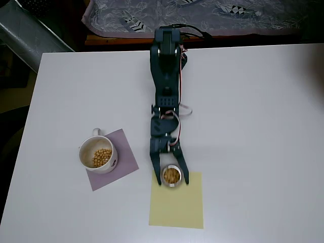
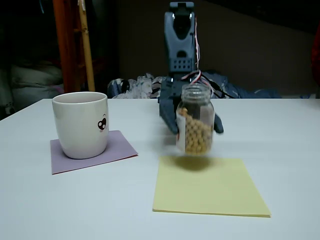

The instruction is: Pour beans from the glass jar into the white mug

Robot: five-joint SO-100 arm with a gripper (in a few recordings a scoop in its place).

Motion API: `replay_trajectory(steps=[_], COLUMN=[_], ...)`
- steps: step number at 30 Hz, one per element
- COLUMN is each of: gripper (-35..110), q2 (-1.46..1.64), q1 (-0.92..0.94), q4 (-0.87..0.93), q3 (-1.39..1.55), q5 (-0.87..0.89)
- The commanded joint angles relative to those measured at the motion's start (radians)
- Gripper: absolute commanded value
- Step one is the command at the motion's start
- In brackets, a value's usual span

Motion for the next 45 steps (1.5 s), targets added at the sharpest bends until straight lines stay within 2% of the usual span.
replay_trajectory(steps=[1, 10, 16, 20, 25, 35, 37, 45], gripper=[26, 34, 56, 66, 62, 43, 39, 32], q2=[-0.087, -0.265, -0.299, -0.215, 0.087, 0.785, 0.969, 1.738], q1=[0.005, -0.031, -0.034, -0.017, 0.006, 0.084, 0.103, 0.112], q4=[0.020, 0.035, 0.034, 0.032, 0.034, 0.040, 0.153, 0.902], q3=[-0.213, -0.360, -0.380, -0.318, -0.078, 0.538, 0.657, 0.960], q5=[-0.023, -0.018, 0.008, 0.100, 0.307, 0.736, 0.831, 1.175])
